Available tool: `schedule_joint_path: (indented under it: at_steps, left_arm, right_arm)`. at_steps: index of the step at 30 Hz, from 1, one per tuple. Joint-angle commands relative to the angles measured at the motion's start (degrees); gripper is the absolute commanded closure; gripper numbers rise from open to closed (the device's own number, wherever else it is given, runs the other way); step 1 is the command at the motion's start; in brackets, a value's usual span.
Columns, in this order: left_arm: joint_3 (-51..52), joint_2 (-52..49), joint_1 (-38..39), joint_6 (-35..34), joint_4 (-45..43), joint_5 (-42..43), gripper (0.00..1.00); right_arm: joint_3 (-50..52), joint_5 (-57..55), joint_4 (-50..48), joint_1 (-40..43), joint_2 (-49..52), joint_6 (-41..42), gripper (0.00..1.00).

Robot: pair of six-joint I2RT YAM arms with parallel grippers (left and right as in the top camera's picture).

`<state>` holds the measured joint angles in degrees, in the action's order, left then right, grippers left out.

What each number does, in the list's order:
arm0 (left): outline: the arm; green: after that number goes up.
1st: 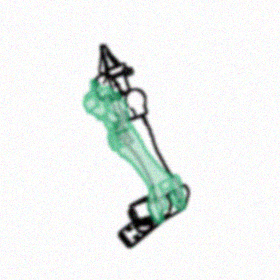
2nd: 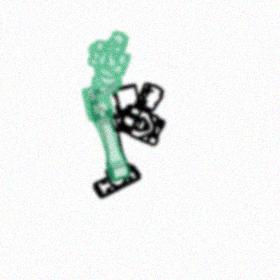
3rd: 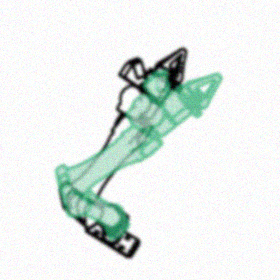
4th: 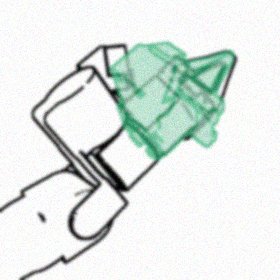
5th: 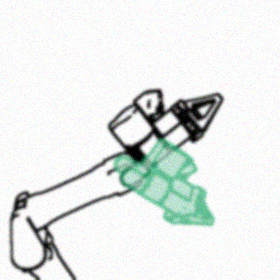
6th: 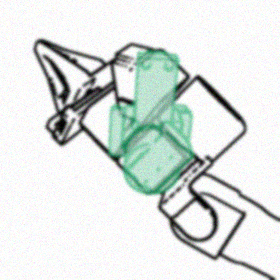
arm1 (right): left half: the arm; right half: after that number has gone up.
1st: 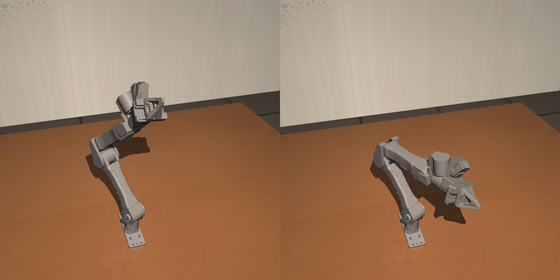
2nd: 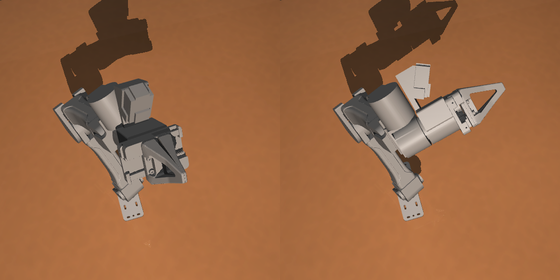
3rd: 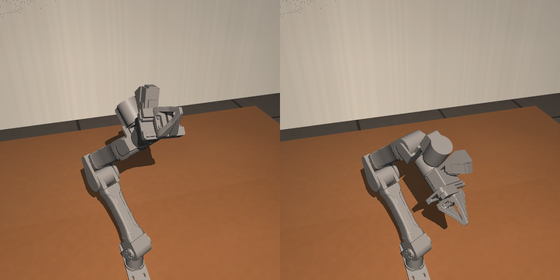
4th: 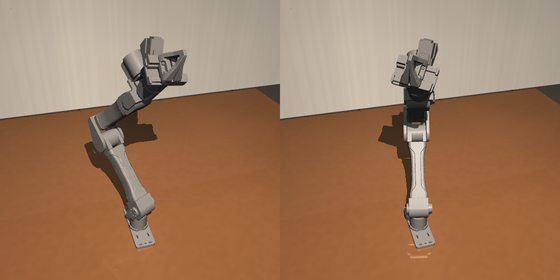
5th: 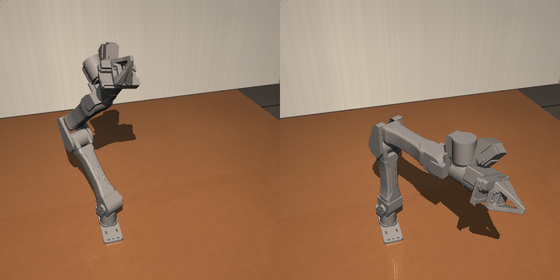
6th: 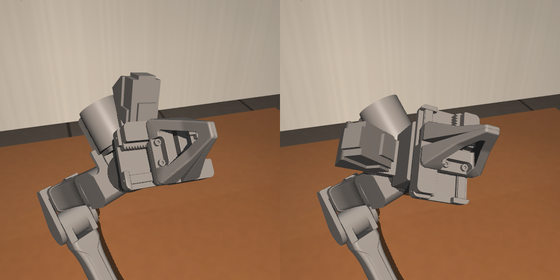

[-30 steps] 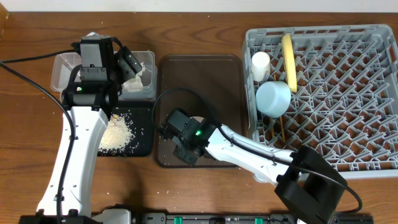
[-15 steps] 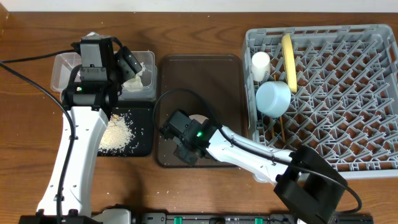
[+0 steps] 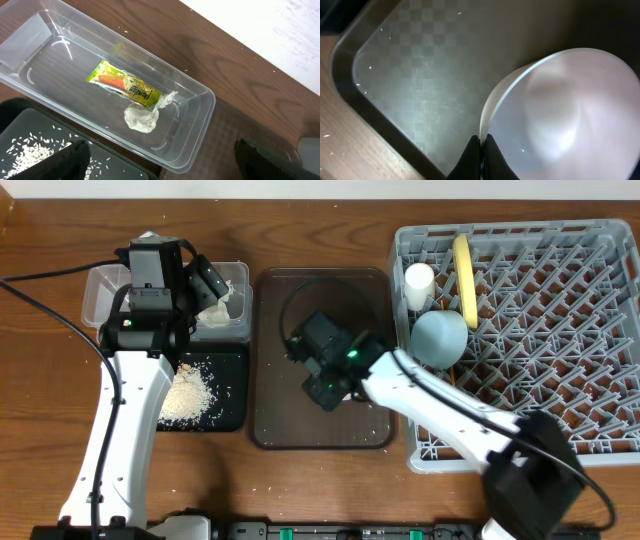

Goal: Sort waste into correct bins and load items into the dishwasher rack
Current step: 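Lift the pink-white bowl with the right gripper into the dish rack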

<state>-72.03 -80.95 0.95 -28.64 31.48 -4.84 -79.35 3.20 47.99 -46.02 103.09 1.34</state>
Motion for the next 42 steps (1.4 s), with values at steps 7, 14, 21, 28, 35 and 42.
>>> schedule_joint_path:
  at_steps: [7,14,21,28,35,42]
  left_arm:
    - [-0.9,-0.3,-0.3,0.1,0.0,-0.3,0.05]
    - [-0.9,-0.3,-0.3,0.1,0.0,-0.3,0.05]
    - [-0.9,-0.3,-0.3,0.1,0.0,-0.3,0.05]
    - [-0.9,-0.3,-0.3,0.1,0.0,-0.3,0.05]
    - [-0.9,-0.3,-0.3,0.1,0.0,-0.3,0.05]
    - [-0.9,-0.3,-0.3,0.1,0.0,-0.3,0.05]
  right_arm:
    - [-2.4,7.0,1.4,8.7,-14.0,1.5,0.99]
    - [-2.4,20.5,6.1,22.6,-21.1,2.5,0.99]
    - [-2.4,43.5,10.6,39.4,-21.4,-2.4,0.99]
    - [-2.4,58.5,13.7,53.0,-21.4,-9.4,0.99]
    - [-2.2,59.7,19.6,57.9,-21.3,-17.3,0.99]
    - [-2.2,59.6,28.7,64.6,-20.9,-27.7,0.99]
